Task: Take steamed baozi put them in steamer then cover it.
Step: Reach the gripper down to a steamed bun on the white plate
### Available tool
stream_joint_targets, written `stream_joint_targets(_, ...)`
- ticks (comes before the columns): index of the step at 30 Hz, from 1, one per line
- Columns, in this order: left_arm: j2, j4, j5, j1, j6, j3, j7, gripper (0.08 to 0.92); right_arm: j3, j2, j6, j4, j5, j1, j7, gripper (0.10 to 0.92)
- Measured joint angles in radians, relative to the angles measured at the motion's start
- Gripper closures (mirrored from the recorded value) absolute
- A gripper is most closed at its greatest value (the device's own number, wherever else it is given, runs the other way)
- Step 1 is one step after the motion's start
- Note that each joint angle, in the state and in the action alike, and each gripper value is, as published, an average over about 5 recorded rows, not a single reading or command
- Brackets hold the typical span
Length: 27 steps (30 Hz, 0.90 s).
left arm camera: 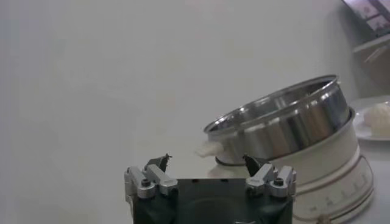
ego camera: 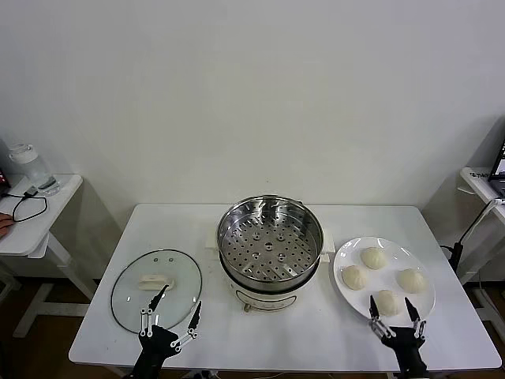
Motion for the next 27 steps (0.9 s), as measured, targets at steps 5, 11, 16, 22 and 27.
stream_joint_targets(5,-0.007,-0.007,0.008,0.004,-0.006,0.003,0.000,0.177,-0.030,-0.070,-0.077,-0.052,0.063,0.151,0.011,0.203)
stream_joint_targets(11,-0.018,-0.017,0.015,0.006,-0.009,0.008,0.000,0.177,-0.145,-0.193,-0.180,-0.194,0.156,0.423,-0.052,0.203)
stream_joint_targets(16,-0.017,-0.028,0.020,0.012,-0.012,0.008,0.000,0.177,-0.285,-0.288,-0.241,-0.349,0.188,0.651,-0.220,0.203)
stream_joint_targets(22,-0.012,-0.036,0.022,0.012,-0.010,0.006,-0.001,0.177,-0.475,-0.381,-0.274,-0.525,0.120,0.906,-0.546,0.203)
stream_joint_targets(27,-0.012,-0.034,0.023,0.008,-0.009,0.008,-0.007,0.177,-0.642,-0.419,-0.273,-0.647,-0.001,1.115,-0.849,0.203)
